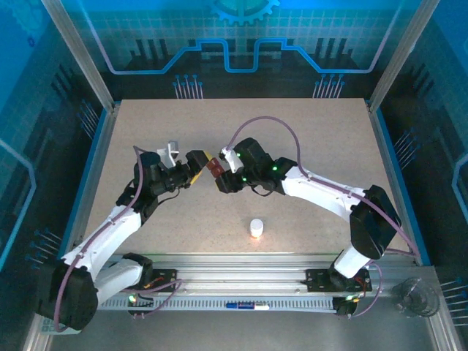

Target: Sort the pills into containers

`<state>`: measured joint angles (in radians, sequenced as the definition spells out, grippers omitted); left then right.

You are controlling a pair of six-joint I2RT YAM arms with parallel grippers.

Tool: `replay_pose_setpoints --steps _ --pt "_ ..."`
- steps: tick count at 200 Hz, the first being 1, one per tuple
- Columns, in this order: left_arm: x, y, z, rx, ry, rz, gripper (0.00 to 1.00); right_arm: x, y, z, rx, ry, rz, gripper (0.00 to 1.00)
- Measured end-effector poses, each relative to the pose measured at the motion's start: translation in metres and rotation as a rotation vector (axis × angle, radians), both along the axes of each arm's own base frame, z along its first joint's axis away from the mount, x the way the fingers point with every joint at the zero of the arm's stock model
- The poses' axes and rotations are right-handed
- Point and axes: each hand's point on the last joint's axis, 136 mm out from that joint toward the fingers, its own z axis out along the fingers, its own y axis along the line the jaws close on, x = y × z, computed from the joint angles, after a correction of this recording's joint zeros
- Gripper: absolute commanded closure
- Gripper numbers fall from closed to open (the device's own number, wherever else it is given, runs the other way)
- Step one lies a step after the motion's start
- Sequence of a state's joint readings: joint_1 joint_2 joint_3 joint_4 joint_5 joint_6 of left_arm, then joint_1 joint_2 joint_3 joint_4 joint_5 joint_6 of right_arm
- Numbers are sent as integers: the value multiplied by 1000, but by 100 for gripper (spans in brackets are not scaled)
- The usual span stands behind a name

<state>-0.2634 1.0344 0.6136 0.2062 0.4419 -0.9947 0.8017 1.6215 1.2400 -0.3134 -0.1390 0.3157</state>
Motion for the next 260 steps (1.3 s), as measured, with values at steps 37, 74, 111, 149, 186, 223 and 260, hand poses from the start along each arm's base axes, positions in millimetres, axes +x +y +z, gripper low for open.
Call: replay_pose_setpoints --steps 37,74,111,149,186,223,260 --pt "-1 -4 4 -6 -15 -10 1 0 0 -3 -2 9 -4 83" --pt "0 -5 7 -15 -23 -7 1 0 0 -8 -8 20 -5 82" --pt "2 -7 5 -21 -17 -8 1 -2 1 -12 -6 39 -1 82" --pt "4 -10 1 -21 -5 -9 1 -3 3 -17 -3 55 0 83" --pt "5 -11 -1 -17 -3 -6 1 -2 5 -21 -3 63 -5 83" --pt "3 -15 -1 -17 -4 -15 1 -2 6 -26 -10 71 -5 83" --pt "2 -17 0 -15 -5 -19 1 -2 6 -28 -11 77 -10 84"
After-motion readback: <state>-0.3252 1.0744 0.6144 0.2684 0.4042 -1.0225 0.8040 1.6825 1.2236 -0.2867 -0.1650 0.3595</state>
